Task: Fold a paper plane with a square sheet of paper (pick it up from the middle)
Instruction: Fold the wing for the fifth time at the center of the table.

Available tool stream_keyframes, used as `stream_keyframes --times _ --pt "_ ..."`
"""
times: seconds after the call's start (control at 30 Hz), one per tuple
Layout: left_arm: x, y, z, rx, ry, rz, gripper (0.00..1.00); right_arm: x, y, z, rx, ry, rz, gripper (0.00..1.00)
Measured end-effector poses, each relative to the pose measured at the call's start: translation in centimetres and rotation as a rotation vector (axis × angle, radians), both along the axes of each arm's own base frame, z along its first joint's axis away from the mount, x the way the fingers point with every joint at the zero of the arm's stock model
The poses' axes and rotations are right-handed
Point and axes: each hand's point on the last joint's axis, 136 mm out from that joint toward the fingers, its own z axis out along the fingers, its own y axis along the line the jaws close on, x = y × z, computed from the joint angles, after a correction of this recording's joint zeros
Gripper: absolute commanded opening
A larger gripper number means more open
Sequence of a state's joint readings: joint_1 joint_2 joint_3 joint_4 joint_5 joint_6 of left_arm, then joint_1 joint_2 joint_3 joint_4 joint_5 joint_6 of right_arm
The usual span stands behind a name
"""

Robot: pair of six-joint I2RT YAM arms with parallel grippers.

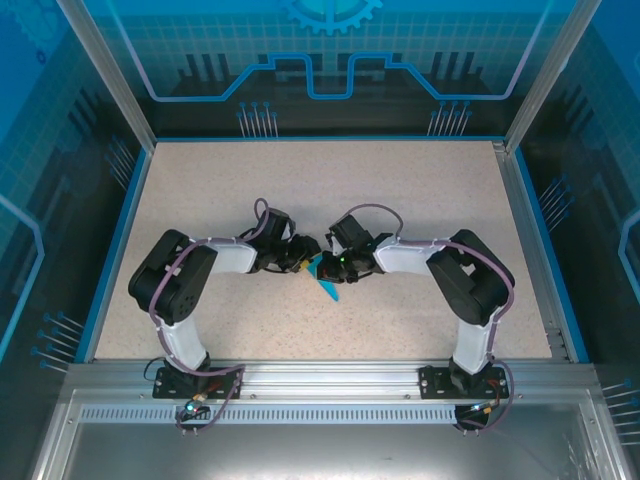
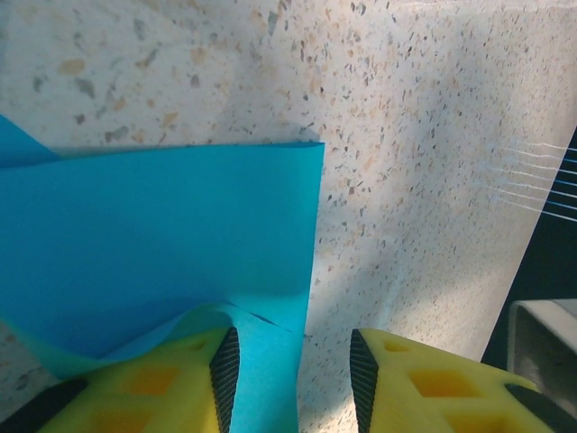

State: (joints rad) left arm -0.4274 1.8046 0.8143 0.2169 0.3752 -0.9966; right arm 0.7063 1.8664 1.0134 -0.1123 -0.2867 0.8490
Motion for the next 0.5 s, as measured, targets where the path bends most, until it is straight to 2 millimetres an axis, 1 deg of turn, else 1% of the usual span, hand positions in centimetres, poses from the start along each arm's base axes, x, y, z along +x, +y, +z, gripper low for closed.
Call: stream_keyframes --times 0.07,0.27,0.43,0.5 --pt "0.0 0.0 0.0 0.001 0.0 -0.001 0.41 -0.1 -0.2 -0.7 -0.013 0.01 0.001 0.0" --pt "0.0 0.0 0.0 0.006 -0.002 -0.004 0.41 -0.3 -0.4 -0.9 -0.026 -0.006 0.033 0.0" --pt "0.1 0.6 0.0 0.008 0.004 -0.013 0.42 -0.4 -0.6 -1.0 -0.012 -0.031 0.049 0.0" --pt "0.4 1.2 0.0 0.007 0.008 -0.011 0.42 -0.4 -0.6 -1.0 -0.007 -0.042 0.058 0.0"
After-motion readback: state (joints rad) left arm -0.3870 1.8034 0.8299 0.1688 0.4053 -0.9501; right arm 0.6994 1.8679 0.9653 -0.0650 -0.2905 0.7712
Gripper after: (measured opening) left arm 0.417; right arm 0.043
